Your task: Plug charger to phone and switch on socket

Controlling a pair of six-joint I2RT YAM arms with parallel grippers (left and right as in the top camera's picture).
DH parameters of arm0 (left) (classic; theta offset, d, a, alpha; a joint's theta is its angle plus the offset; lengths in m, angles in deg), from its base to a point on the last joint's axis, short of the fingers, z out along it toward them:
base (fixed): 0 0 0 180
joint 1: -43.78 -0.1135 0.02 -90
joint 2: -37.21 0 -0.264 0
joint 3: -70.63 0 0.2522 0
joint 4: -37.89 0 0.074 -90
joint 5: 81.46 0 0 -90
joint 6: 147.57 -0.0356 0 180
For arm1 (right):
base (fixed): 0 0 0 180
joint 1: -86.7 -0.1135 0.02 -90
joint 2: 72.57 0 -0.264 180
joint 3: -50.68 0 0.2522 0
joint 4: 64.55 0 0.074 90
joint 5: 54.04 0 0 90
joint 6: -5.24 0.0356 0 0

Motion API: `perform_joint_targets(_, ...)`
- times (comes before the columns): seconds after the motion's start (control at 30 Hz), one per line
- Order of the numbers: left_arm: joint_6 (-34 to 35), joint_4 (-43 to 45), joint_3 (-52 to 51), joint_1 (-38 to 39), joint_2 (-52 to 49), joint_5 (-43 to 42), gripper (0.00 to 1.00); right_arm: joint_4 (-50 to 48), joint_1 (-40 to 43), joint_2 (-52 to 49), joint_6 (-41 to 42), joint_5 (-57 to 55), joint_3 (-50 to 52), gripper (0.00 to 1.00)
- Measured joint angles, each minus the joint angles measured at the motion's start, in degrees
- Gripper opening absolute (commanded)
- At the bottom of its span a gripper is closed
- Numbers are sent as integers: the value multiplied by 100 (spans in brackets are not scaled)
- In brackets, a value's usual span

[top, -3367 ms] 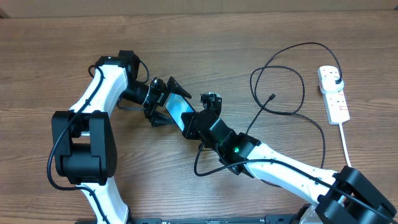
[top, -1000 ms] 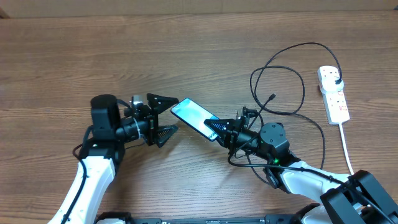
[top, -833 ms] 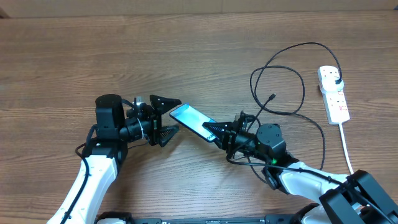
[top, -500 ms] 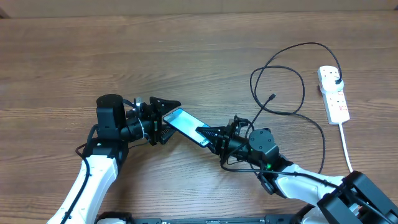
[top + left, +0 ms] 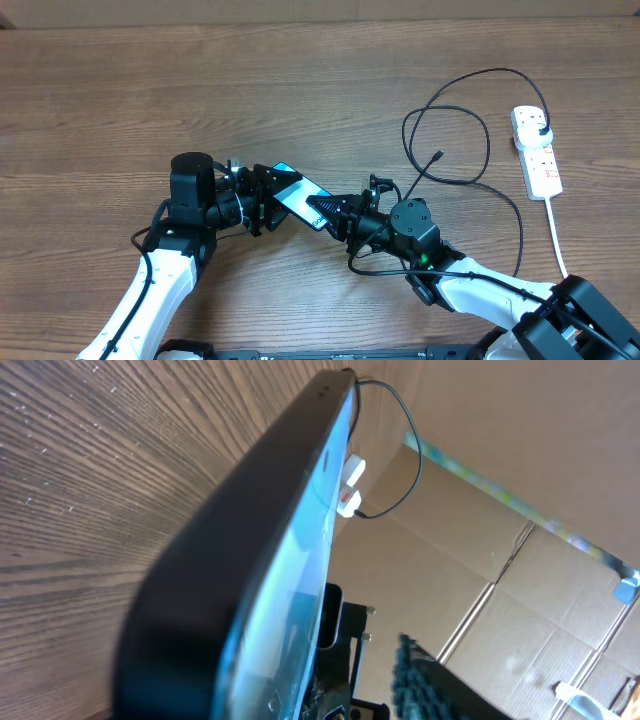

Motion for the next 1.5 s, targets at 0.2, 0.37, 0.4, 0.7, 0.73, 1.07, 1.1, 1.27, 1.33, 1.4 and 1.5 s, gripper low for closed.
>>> perform_joint_targets(0.2, 0, -7, 0, 0, 0, 13, 41, -4, -52, 0, -81, 24, 0, 4)
perform_joint_targets(0.37, 0, -44, -2, 0, 0, 55, 36, -50, -192, 0, -184, -111, -11, 4)
perform_joint_targets(0.4, 0, -46, -2, 0, 0, 57, 34, -52, -210, 0, -186, -151, -13, 4)
perform_joint_targets(0.7, -2, -70, -37, 0, -4, 116, 20, -76, -271, 0, -197, -328, -24, 4)
perform_joint_targets(0.73, -15, -63, -44, 0, -4, 114, 18, -76, -269, 0, -144, -339, -24, 4)
perform_joint_targets(1.07, -153, 7, -44, 0, -4, 116, 4, -74, -273, 0, 214, -367, -55, 17)
perform_joint_targets(1.1, -146, -22, -44, 0, -4, 116, 4, -72, -273, 0, 168, -358, -55, 22)
perform_joint_targets(1.27, -90, -48, -44, 9, -15, 140, 4, -7, -339, 2, 4, -258, -59, 36)
perform_joint_targets(1.33, -116, -74, -46, 9, -15, 184, 4, 131, -356, 4, -96, -258, -72, 41)
perform_joint_targets(1.4, -227, -96, -48, 9, -26, 251, 4, 367, -339, 17, -505, -310, -101, 42)
perform_joint_targets(1.5, -431, -203, -50, 2, -48, 308, 4, 590, -240, 22, -1300, -323, -116, 47)
